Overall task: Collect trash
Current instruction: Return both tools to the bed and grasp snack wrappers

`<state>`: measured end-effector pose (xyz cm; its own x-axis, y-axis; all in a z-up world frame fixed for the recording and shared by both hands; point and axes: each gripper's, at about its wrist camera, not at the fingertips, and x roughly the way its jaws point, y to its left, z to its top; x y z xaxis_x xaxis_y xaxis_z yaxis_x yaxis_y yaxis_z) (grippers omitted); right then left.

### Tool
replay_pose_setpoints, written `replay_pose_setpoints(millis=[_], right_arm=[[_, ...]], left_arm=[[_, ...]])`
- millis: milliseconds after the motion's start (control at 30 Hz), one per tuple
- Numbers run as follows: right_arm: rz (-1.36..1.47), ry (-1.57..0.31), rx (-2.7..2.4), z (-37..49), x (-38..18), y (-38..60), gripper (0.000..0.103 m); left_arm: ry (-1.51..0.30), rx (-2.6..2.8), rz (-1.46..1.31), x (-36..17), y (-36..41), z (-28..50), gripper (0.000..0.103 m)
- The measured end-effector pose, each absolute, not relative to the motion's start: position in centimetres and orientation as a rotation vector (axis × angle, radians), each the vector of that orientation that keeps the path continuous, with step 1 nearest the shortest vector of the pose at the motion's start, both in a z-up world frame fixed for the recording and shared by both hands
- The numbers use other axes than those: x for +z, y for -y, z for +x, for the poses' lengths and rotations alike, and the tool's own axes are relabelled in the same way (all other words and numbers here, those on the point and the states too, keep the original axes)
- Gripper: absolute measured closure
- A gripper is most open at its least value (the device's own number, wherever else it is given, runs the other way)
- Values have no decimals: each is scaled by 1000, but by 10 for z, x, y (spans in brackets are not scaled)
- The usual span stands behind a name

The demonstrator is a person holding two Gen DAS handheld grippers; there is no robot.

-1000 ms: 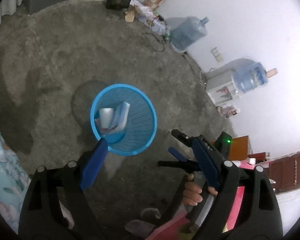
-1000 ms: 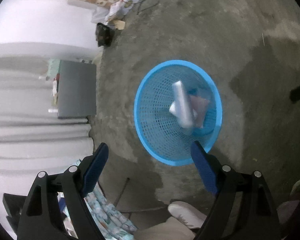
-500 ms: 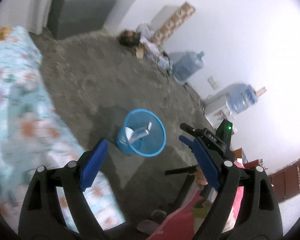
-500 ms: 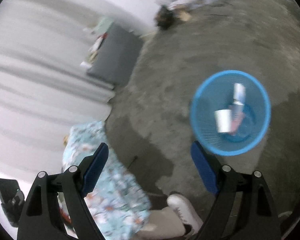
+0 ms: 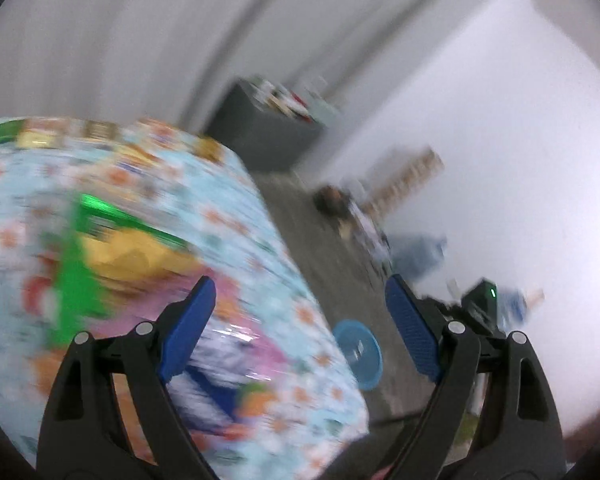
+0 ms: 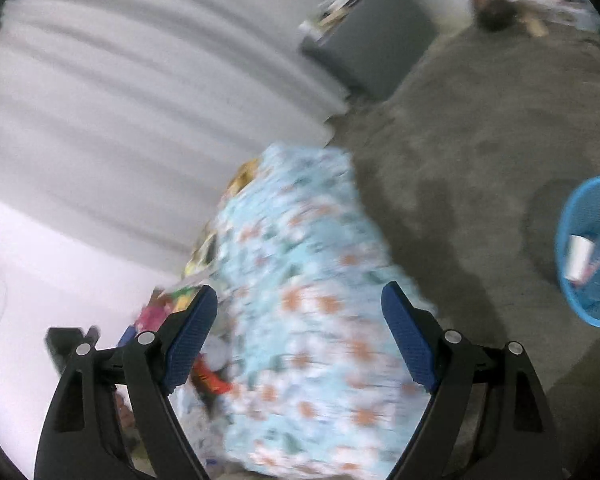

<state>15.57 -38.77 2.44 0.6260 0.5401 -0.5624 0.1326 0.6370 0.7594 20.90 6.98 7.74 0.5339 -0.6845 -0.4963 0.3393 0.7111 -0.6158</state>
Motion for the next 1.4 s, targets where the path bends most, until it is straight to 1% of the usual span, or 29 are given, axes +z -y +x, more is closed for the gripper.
replay_pose_setpoints(millis=[167, 200, 267, 300, 467, 667, 800, 967, 1000, 1167, 1267, 1333, 1400], right_arm=[[873, -949, 410, 220, 37, 328, 21], [883, -964, 447, 240, 38, 312, 21], [895, -986, 495, 264, 38, 293, 21], [910, -1013, 518, 284, 36, 277, 21], [938, -1138, 568, 351, 16, 224, 21], [1016, -1271, 552, 416, -18, 187, 21], [1021, -1320, 527, 443, -33, 174, 21], [961, -1398, 548, 467, -48, 147, 24], [951, -1406, 548, 470, -50, 143, 27], [909, -1440, 560, 485, -58, 122, 33], [900, -1456, 574, 486, -61, 115, 38], [894, -1464, 584, 487, -62, 111, 46], [882, -1474, 594, 490, -60, 105, 51]], left_arm=[[-800, -560, -692, 50, -150, 245, 21], [-818, -561, -752, 41, -162, 256, 23], [-850, -570, -843, 24, -177, 273, 30], [-869, -568, -889, 15, -183, 284, 31], [-955, -559, -986, -21, -185, 324, 38], [-1024, -571, -1001, -42, -182, 359, 44], [-1085, -575, -1024, -58, -179, 374, 49], [-1120, -574, -1028, -70, -176, 385, 57], [-1121, -575, -1032, -72, -176, 387, 57], [-1130, -585, -1041, -78, -178, 393, 70], [-1139, -591, -1050, -80, -178, 394, 73], [-1143, -597, -1055, -83, -179, 395, 74], [-1145, -602, -1060, -84, -180, 395, 75]])
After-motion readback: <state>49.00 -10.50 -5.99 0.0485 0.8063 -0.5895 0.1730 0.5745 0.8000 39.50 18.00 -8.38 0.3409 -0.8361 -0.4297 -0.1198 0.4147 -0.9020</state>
